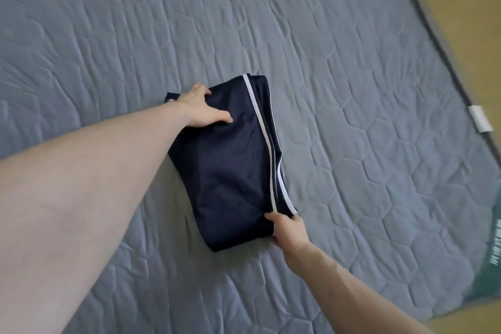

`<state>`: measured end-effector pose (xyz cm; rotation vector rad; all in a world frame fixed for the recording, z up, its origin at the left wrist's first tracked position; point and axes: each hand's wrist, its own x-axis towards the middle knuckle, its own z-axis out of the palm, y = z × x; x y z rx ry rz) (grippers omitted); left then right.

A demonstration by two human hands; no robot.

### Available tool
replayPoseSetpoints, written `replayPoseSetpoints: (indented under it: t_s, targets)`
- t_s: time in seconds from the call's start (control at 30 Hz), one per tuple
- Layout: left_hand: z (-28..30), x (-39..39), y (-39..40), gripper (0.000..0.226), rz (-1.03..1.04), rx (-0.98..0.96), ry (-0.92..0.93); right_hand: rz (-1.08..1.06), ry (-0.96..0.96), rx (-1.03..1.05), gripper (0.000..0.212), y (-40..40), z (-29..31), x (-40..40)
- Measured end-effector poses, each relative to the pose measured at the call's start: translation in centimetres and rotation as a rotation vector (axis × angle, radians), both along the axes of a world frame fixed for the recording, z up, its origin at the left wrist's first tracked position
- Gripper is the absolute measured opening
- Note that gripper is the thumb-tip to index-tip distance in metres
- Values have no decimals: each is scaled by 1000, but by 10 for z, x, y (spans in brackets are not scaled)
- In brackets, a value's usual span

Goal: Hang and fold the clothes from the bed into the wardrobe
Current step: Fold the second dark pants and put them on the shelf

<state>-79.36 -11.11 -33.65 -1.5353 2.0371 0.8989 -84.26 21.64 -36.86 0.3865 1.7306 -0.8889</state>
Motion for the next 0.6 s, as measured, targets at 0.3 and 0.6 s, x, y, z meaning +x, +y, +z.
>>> replayPoseSetpoints:
  t_s: [0.3,0.6]
  targets:
    - [-3,38,41,73,103,299,-19,-386,133,69,39,55,8,-66]
    - [-7,65,119,68,458,396,323,-62,297,-15,64,51,7,-65]
